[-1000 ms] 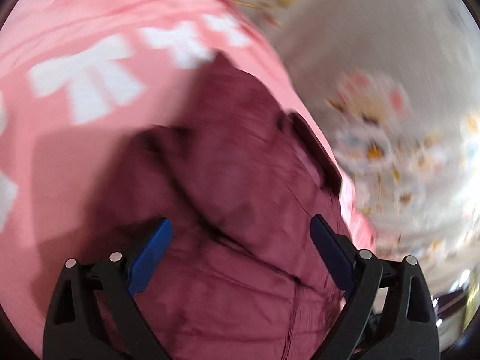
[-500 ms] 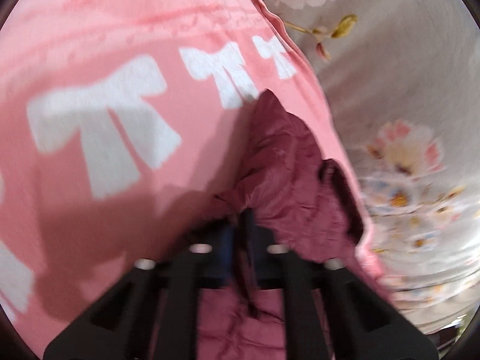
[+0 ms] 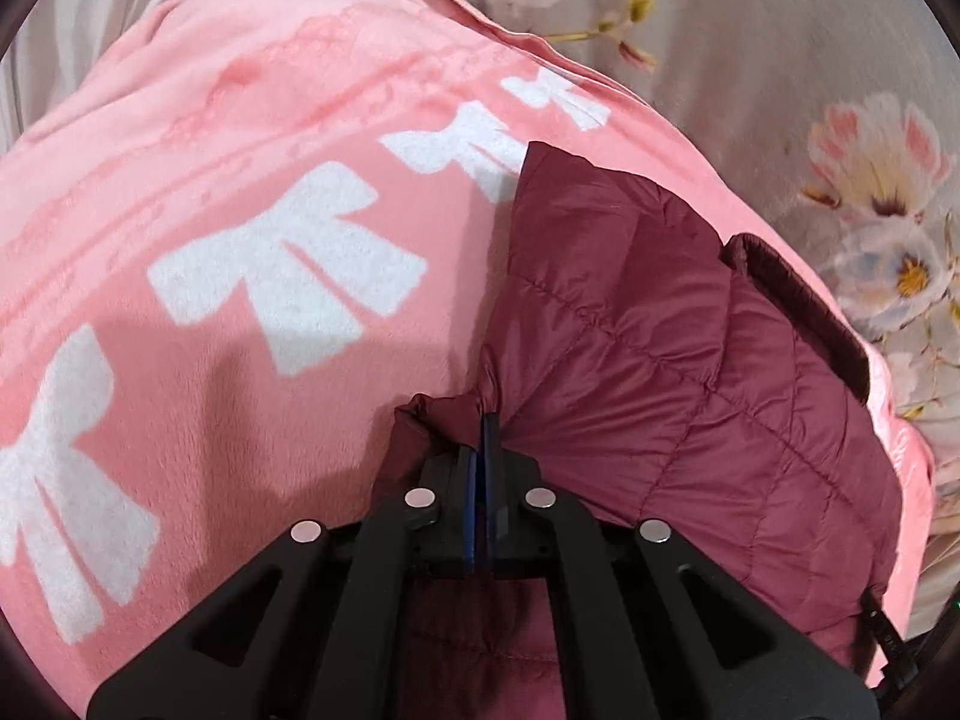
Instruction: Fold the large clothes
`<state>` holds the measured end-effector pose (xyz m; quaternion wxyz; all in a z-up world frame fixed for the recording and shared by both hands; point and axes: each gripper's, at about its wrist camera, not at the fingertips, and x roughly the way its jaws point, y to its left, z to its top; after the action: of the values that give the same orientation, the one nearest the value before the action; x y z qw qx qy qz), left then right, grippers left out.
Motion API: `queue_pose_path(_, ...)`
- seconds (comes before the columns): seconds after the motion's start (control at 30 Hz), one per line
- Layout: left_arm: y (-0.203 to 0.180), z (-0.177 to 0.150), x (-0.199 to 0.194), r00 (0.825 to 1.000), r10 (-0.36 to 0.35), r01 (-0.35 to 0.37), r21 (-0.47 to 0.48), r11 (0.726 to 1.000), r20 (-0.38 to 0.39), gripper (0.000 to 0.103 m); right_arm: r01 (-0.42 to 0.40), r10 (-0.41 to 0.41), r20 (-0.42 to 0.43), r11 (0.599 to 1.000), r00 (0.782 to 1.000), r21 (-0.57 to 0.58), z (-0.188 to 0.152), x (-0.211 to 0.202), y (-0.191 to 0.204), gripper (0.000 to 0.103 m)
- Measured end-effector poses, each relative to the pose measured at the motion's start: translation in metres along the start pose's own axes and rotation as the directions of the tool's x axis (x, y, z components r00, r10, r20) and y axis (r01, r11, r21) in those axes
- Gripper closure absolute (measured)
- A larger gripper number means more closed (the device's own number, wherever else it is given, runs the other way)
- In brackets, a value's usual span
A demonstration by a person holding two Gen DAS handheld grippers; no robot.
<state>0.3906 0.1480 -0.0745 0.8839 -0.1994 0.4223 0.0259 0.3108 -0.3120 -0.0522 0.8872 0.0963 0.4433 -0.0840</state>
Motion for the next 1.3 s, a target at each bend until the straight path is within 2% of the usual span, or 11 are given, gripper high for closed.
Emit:
queue_pose_path(0.2,-0.013,-0.001,0.003,0.998,0.066,-0.067,0.081,0.994,0.021,0.1,-0.001,0.001,-0.002,1.0,1.0,-0.018,0.0,-0.002,0.0,0.1)
queue_pose_path(0.27,-0.016,-0.003,-0.003,0.996,0.087,-0.089,0.116,0.989,0.022,0.096,0.013,-0.013,0.001,1.0,1.0,-0.007,0.001,-0.012,-0.004,0.093)
queue_pose_path(0.3,-0.018,-0.003,-0.008,0.995,0.101,-0.104,0.137,0.985,0.028,0.094,0.03,-0.031,0.02,0.999,0.999,0.013,0.0,-0.023,-0.008,0.08)
queue_pose_path(0.33,-0.02,-0.004,-0.019,0.992,0.118,-0.124,0.163,0.979,0.046,0.087,0.044,-0.046,0.049,0.998,0.998,0.034,-0.001,-0.036,-0.011,0.068)
queue_pose_path(0.37,-0.023,-0.005,-0.032,0.989,0.131,-0.142,0.182,0.973,0.073,0.074,0.043,-0.046,0.069,0.998,0.997,0.046,-0.001,-0.045,-0.013,0.065)
queue_pose_path(0.4,-0.027,-0.006,-0.051,0.985,0.128,-0.15,0.204,0.967,0.114,0.07,0.03,-0.036,0.096,0.998,0.995,0.057,-0.002,-0.058,-0.012,0.064)
queue_pose_path(0.47,-0.038,-0.007,-0.075,0.983,0.096,-0.133,0.243,0.961,0.156,0.069,-0.019,0.013,0.128,0.999,0.992,0.047,0.0,-0.076,0.001,0.064)
queue_pose_path(0.53,-0.06,-0.006,-0.095,0.986,0.025,-0.07,0.279,0.958,0.164,0.069,-0.079,0.081,0.136,0.997,0.987,-0.017,0.003,-0.087,0.034,0.073)
queue_pose_path(0.67,-0.11,-0.014,-0.091,0.992,-0.111,0.085,0.327,0.941,0.062,0.069,-0.161,0.175,0.097,0.978,0.98,-0.134,0.007,-0.08,0.095,0.089)
queue_pose_path(0.9,-0.146,-0.049,-0.021,0.997,-0.031,0.055,0.394,0.917,-0.068,0.07,-0.158,0.155,-0.032,0.97,0.987,-0.184,-0.004,-0.019,0.133,0.094)
queue_pose_path(1.3,-0.132,-0.082,-0.013,0.999,0.001,0.02,0.446,0.895,-0.046,0.072,-0.152,0.142,-0.058,0.964,0.988,-0.218,-0.034,-0.011,0.136,0.097)
